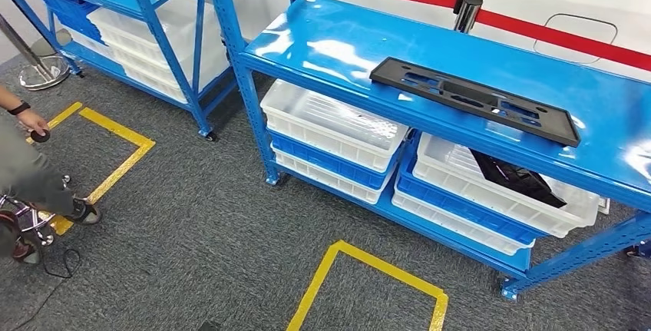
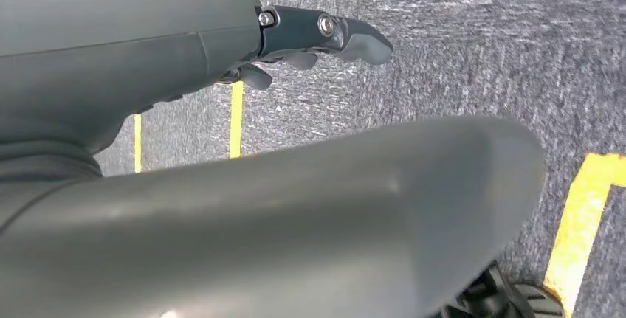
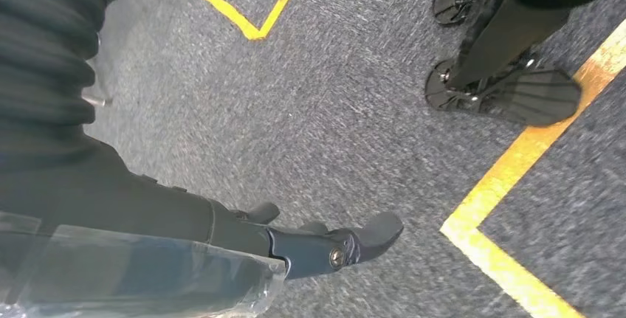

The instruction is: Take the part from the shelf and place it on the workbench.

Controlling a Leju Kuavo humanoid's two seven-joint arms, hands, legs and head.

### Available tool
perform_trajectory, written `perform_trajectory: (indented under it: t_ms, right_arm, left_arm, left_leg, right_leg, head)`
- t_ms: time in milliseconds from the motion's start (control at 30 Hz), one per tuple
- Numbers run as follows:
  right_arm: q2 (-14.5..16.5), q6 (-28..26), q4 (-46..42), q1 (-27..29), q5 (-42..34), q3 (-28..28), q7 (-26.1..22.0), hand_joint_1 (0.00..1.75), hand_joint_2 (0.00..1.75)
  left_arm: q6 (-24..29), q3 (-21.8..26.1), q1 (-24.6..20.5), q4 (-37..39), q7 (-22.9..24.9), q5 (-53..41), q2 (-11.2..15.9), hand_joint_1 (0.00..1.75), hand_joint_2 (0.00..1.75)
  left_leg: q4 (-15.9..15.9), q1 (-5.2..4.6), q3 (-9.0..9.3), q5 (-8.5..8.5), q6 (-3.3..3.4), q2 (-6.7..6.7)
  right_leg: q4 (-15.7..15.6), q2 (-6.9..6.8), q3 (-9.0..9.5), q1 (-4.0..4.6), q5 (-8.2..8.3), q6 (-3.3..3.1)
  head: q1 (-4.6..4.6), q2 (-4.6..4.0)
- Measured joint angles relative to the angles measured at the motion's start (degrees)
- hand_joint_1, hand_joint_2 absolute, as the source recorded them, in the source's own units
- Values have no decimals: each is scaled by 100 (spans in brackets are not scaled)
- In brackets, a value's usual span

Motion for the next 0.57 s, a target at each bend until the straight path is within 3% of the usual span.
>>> perform_trajectory:
  t_ms: [33,100,167,200,233,300,333,367,433,467,500,567]
  right_arm:
    - [4,0,1,1,4,0,13,0,175]
    - [12,0,1,-13,16,0,31,0,175]
    - [13,0,1,-23,38,-1,41,0,175]
    - [14,0,1,-21,49,-2,45,0,175]
    - [15,-1,1,-15,60,-2,50,0,175]
    - [21,-2,1,-10,70,-2,55,0,175]
    - [26,-2,1,-15,79,-2,55,0,175]
    - [31,-2,1,-22,89,-2,55,0,175]
    - [34,-3,1,-26,111,-2,55,0,175]
    - [27,-4,1,-16,116,-3,55,0,131]
    - [23,-5,1,-5,121,-5,55,0,87]
    - [18,-7,2,2,125,-9,56,0,0]
  left_arm:
    - [1,1,-2,0,0,-3,2,0,0]
    - [2,5,14,3,0,-8,9,0,0]
    - [3,22,43,9,1,-16,11,0,0]
    - [4,32,52,12,2,-21,11,0,0]
    - [5,40,55,14,2,-31,13,0,0]
    - [12,54,54,14,1,-49,17,0,0]
    - [16,64,54,15,-1,-55,24,0,0]
    - [22,75,51,16,-3,-58,30,0,0]
    - [35,90,40,18,-6,-64,38,0,0]
    - [40,91,31,18,-7,-68,32,0,0]
    - [44,92,24,19,-8,-69,26,0,0]
    - [47,94,18,19,-10,-72,17,0,0]
  left_leg:
    - [147,21,-52,-115,-32,-151]
    - [795,41,-334,-495,-63,-506]
    - [1515,42,-696,-776,-62,-621]
    - [1645,45,-784,-757,-60,-633]
    - [1555,50,-769,-621,-53,-644]
    - [923,65,-512,-185,-28,-732]
    - [549,77,-357,-21,-13,-864]
    - [293,81,-254,70,-1,-966]
    - [77,55,-179,97,42,-1059]
    - [59,49,-177,118,82,-983]
    - [27,43,-167,145,128,-913]
    - [-34,58,-156,195,206,-793]
  right_leg:
    - [-7,66,8,-24,11,-51]
    - [-11,196,25,-30,28,-130]
    - [-9,355,22,-9,31,-159]
    - [-6,441,25,-4,31,-159]
    - [-2,527,33,-3,31,-158]
    - [8,684,49,-8,30,-153]
    - [24,761,39,9,28,-140]
    - [34,828,16,18,32,-116]
    - [29,963,-49,26,56,-30]
    - [15,1018,-83,25,75,20]
    - [39,973,-121,29,71,56]
    - [197,781,-229,56,-16,73]
  head:
    - [-11,0]
    - [-29,0]
    - [-31,-1]
    - [-33,-1]
    - [-33,-1]
    - [-35,-1]
    - [-33,-1]
    - [-33,-1]
    - [-33,-1]
    - [-33,-1]
    - [-31,-1]
    - [-12,-1]
